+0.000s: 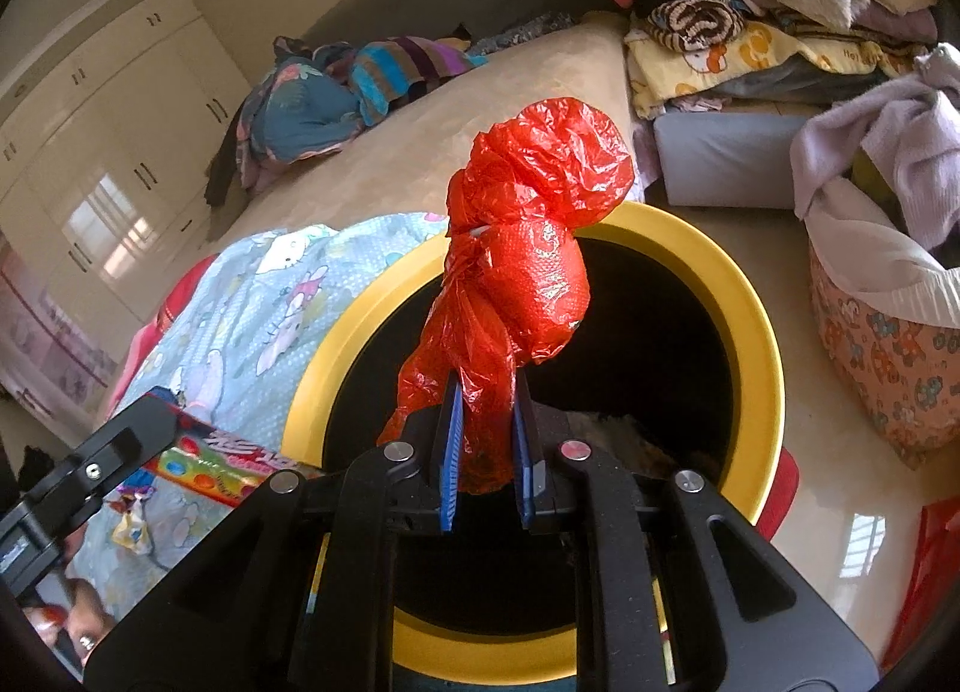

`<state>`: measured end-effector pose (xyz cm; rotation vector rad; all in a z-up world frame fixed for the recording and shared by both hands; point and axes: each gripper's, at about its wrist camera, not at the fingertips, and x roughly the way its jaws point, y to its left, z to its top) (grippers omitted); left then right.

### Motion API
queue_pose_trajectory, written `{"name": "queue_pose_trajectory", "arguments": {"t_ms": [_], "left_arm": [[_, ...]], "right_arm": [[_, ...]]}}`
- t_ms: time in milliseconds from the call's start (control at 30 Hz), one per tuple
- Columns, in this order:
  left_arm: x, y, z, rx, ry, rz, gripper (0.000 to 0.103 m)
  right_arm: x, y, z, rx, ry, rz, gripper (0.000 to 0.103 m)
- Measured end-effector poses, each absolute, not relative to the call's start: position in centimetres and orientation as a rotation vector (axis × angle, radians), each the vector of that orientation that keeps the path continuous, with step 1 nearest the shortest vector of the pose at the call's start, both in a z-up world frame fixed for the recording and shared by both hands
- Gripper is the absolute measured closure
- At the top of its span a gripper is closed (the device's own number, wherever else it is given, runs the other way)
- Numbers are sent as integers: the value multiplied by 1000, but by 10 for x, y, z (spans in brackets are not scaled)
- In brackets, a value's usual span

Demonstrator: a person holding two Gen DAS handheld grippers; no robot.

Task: Collect trash
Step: 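Open the left gripper over the bin dropping the tin while the right drops the red bag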

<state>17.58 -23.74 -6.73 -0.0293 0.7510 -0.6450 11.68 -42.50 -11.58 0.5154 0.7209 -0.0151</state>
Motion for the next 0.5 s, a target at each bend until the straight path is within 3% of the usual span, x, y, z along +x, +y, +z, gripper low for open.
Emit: {"name": "queue_pose_trajectory", "arguments": {"t_ms": [67, 133, 167, 267, 367, 500], "left_arm": [[183, -238, -73, -57, 781, -643, 70], [192, -234, -78, -106, 813, -634, 50], [194, -232, -78, -119, 815, -628, 38], [193, -227, -78, -132, 807, -614, 31], [189, -222, -79, -127, 804, -595, 17], [179, -214, -78, -120, 791, -568, 7]], "right_arm": [[119, -425, -119, 519, 743, -2, 88], [120, -425, -121, 521, 754, -13, 84], [120, -427, -123, 532, 757, -20, 77], [117, -432, -123, 542, 745, -57, 58], [114, -437, -123, 554, 731, -96, 53], [113, -438, -122, 548, 722, -124, 48]]}}
